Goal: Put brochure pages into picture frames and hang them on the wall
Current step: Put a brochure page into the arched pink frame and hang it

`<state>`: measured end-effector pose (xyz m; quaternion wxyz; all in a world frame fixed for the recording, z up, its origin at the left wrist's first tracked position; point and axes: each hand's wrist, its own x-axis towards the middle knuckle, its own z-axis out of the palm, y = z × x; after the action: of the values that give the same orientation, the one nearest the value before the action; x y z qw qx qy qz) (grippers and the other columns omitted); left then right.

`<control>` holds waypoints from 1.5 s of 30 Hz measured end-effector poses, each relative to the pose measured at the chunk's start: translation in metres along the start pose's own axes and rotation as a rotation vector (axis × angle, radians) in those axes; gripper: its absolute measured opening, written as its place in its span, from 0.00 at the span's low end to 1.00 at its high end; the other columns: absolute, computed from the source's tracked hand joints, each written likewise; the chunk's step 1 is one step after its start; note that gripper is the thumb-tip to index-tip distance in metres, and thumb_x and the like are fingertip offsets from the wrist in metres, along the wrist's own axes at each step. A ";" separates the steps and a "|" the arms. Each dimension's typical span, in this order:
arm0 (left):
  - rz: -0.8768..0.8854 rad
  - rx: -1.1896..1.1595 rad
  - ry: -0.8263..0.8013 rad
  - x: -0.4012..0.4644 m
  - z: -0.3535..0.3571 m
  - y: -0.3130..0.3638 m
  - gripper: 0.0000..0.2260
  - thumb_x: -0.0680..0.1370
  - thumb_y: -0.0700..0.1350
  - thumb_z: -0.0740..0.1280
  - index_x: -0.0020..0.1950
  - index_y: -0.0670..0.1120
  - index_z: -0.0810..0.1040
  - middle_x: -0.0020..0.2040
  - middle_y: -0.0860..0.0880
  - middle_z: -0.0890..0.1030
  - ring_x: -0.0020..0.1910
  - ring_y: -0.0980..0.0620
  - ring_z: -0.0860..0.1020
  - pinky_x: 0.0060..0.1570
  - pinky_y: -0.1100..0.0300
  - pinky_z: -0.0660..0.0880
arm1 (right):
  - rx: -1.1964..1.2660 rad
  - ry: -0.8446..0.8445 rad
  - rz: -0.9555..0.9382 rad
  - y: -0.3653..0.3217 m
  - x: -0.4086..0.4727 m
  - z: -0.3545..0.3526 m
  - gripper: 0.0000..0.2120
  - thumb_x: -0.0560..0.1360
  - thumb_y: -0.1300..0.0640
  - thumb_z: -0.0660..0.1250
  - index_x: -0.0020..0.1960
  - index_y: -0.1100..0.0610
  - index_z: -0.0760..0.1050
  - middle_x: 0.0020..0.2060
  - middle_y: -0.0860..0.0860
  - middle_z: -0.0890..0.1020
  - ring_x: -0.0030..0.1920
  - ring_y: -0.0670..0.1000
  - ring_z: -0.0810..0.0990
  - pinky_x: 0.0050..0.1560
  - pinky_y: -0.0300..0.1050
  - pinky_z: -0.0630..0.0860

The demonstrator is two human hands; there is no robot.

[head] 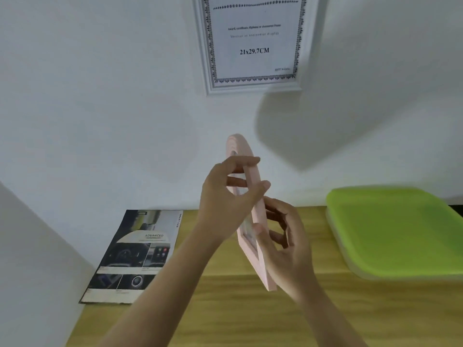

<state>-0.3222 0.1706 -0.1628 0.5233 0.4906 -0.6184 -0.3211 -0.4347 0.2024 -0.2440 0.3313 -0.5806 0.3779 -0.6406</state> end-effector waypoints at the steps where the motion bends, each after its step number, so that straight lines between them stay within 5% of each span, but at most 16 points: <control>1: -0.019 -0.010 0.010 0.001 0.003 -0.001 0.14 0.69 0.44 0.74 0.51 0.56 0.79 0.51 0.55 0.80 0.44 0.57 0.81 0.47 0.57 0.80 | 0.021 -0.018 0.028 0.006 -0.002 -0.009 0.14 0.73 0.50 0.68 0.59 0.49 0.75 0.54 0.43 0.80 0.57 0.49 0.79 0.46 0.40 0.78; 4: -0.079 -0.042 0.046 0.001 0.007 -0.005 0.13 0.68 0.41 0.73 0.49 0.54 0.79 0.47 0.52 0.82 0.40 0.53 0.82 0.42 0.55 0.81 | -0.039 0.009 0.106 0.031 -0.006 -0.039 0.18 0.73 0.40 0.65 0.59 0.46 0.76 0.56 0.46 0.80 0.60 0.49 0.77 0.56 0.44 0.75; 7: -0.118 -0.042 0.093 0.001 0.003 -0.011 0.12 0.71 0.36 0.69 0.51 0.50 0.79 0.43 0.46 0.83 0.38 0.51 0.81 0.37 0.57 0.78 | -0.241 0.036 0.156 0.060 -0.007 -0.065 0.24 0.71 0.38 0.64 0.64 0.45 0.72 0.61 0.46 0.75 0.64 0.45 0.72 0.64 0.37 0.69; 10: -0.155 -0.064 0.143 0.002 -0.003 -0.022 0.12 0.74 0.32 0.64 0.51 0.47 0.79 0.41 0.42 0.83 0.32 0.50 0.77 0.31 0.56 0.74 | -0.144 -0.017 0.303 0.080 -0.007 -0.080 0.30 0.67 0.31 0.65 0.66 0.42 0.71 0.63 0.44 0.74 0.65 0.43 0.72 0.63 0.41 0.72; 12: -0.179 -0.066 0.171 0.001 -0.005 -0.037 0.11 0.74 0.33 0.64 0.50 0.45 0.80 0.41 0.40 0.82 0.30 0.49 0.74 0.30 0.57 0.72 | 0.028 -0.061 0.381 0.088 -0.008 -0.080 0.24 0.69 0.37 0.69 0.63 0.41 0.74 0.62 0.46 0.77 0.62 0.44 0.76 0.56 0.42 0.78; 14: -0.219 -0.068 0.211 -0.002 -0.006 -0.055 0.09 0.75 0.36 0.64 0.48 0.48 0.81 0.42 0.40 0.82 0.34 0.47 0.73 0.35 0.53 0.72 | 0.101 -0.032 0.433 0.096 -0.011 -0.076 0.17 0.73 0.51 0.69 0.61 0.43 0.74 0.60 0.52 0.78 0.57 0.46 0.80 0.50 0.42 0.80; 17: -0.289 0.003 0.258 -0.008 -0.006 -0.087 0.09 0.74 0.43 0.65 0.48 0.55 0.79 0.43 0.47 0.82 0.37 0.42 0.77 0.41 0.46 0.76 | 0.063 0.020 0.485 0.108 -0.016 -0.068 0.21 0.73 0.60 0.69 0.61 0.43 0.73 0.57 0.53 0.79 0.53 0.47 0.82 0.46 0.44 0.82; 20: -0.394 0.102 0.193 -0.027 -0.001 -0.120 0.14 0.75 0.42 0.66 0.57 0.58 0.75 0.49 0.50 0.80 0.44 0.47 0.82 0.46 0.44 0.80 | -0.046 0.036 0.492 0.122 -0.026 -0.069 0.23 0.72 0.59 0.71 0.63 0.42 0.71 0.59 0.51 0.78 0.55 0.48 0.80 0.48 0.45 0.82; 24: -0.543 0.181 0.017 -0.071 0.011 -0.157 0.23 0.74 0.41 0.68 0.67 0.54 0.68 0.56 0.52 0.76 0.46 0.54 0.80 0.42 0.56 0.81 | -0.112 0.083 0.571 0.141 -0.042 -0.070 0.25 0.72 0.60 0.71 0.67 0.47 0.70 0.62 0.50 0.76 0.58 0.49 0.79 0.52 0.47 0.81; 31: -0.740 0.230 -0.179 -0.137 0.016 -0.216 0.44 0.62 0.51 0.77 0.74 0.52 0.59 0.66 0.56 0.68 0.65 0.55 0.70 0.64 0.52 0.72 | -0.198 0.004 0.726 0.171 -0.066 -0.065 0.30 0.71 0.62 0.72 0.70 0.49 0.66 0.67 0.44 0.71 0.65 0.45 0.73 0.62 0.53 0.75; 35: -0.794 0.206 -0.127 -0.151 0.016 -0.230 0.44 0.63 0.46 0.79 0.73 0.51 0.60 0.63 0.56 0.67 0.66 0.55 0.68 0.65 0.57 0.68 | -0.356 -0.076 0.749 0.184 -0.080 -0.060 0.33 0.70 0.57 0.73 0.71 0.46 0.64 0.62 0.48 0.69 0.59 0.44 0.72 0.64 0.48 0.72; 39: -0.760 0.269 -0.098 -0.154 0.015 -0.237 0.42 0.64 0.45 0.79 0.73 0.49 0.61 0.62 0.55 0.68 0.63 0.56 0.68 0.60 0.64 0.66 | -0.490 -0.129 0.764 0.184 -0.082 -0.057 0.33 0.71 0.53 0.73 0.73 0.49 0.62 0.56 0.51 0.67 0.45 0.41 0.71 0.50 0.38 0.69; 45: -0.675 0.419 -0.093 -0.159 0.016 -0.244 0.41 0.64 0.50 0.78 0.73 0.50 0.62 0.63 0.59 0.66 0.64 0.53 0.63 0.64 0.57 0.63 | -0.664 -0.208 0.637 0.192 -0.080 -0.062 0.36 0.68 0.49 0.75 0.71 0.54 0.66 0.50 0.52 0.69 0.53 0.51 0.71 0.51 0.38 0.66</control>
<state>-0.2758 0.2423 -0.4415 0.2485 0.7473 -0.4976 -0.3636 -0.4911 0.1830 -0.4528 0.3436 -0.5714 0.6865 -0.2900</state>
